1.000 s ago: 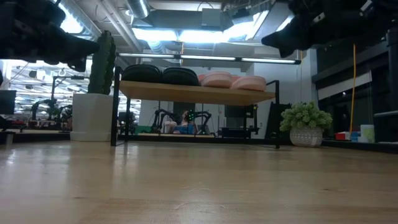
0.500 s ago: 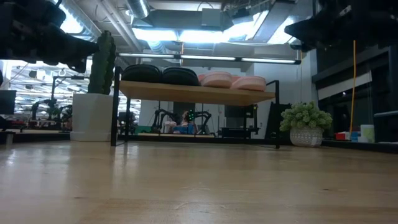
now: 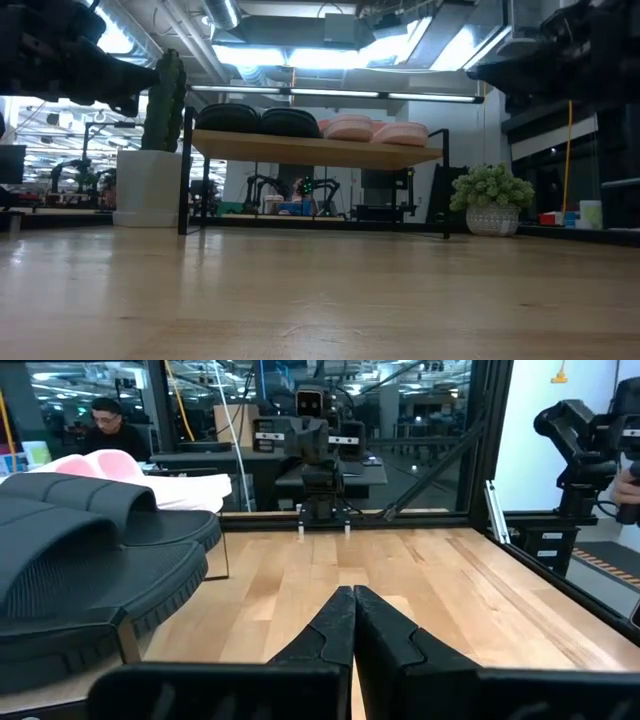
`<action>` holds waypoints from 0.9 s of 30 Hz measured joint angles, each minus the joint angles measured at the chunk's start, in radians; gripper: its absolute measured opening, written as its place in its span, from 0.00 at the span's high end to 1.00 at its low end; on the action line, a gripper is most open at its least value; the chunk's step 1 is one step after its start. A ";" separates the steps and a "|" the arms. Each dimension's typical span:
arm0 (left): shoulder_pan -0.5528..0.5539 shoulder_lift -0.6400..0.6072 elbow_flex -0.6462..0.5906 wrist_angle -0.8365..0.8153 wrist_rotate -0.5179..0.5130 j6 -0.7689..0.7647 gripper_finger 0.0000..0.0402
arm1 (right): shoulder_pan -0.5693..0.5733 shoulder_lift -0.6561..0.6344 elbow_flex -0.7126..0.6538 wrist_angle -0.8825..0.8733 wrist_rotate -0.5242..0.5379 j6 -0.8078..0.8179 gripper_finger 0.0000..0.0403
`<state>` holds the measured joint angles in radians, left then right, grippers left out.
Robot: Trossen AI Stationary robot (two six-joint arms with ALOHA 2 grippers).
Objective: Pick and place slides into the shelf
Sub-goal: Return to Home Position
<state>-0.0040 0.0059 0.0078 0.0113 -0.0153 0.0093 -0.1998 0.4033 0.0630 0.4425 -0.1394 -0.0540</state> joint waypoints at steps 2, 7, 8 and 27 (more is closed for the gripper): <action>0.000 0.000 0.000 0.000 -0.001 0.000 1.00 | 0.006 -0.001 -0.035 0.048 0.000 -0.009 0.99; 0.000 0.000 0.000 0.000 -0.002 0.000 1.00 | 0.009 0.000 -0.056 0.080 0.000 -0.053 0.99; 0.000 0.000 0.000 0.000 -0.001 0.000 1.00 | 0.009 0.000 -0.056 0.080 0.000 -0.051 0.99; 0.000 0.000 0.000 0.000 -0.002 0.001 1.00 | 0.009 0.000 -0.054 0.043 -0.001 0.315 0.95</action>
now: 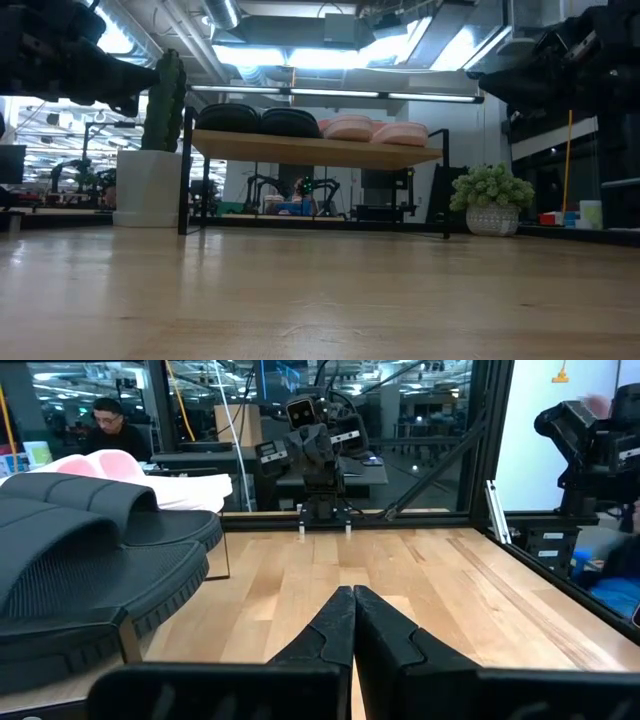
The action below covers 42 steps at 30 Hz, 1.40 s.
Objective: Pick and place slides into the shelf
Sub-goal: Return to Home Position
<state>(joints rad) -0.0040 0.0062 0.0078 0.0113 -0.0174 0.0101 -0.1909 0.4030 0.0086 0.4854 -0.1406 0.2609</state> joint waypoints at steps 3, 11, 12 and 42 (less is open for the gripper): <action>0.000 0.000 0.000 0.000 0.000 0.000 1.00 | 0.000 0.000 0.000 0.004 0.000 -0.032 0.94; 0.000 0.000 0.000 0.000 0.000 0.000 1.00 | 0.071 -0.063 0.000 -0.097 0.038 -0.186 0.94; 0.000 0.000 0.000 0.000 0.000 0.000 1.00 | 0.089 -0.082 0.000 -0.118 0.053 -0.187 0.94; 0.000 0.000 0.000 0.000 0.000 0.000 1.00 | 0.274 -0.396 0.000 -0.462 0.181 -0.243 0.94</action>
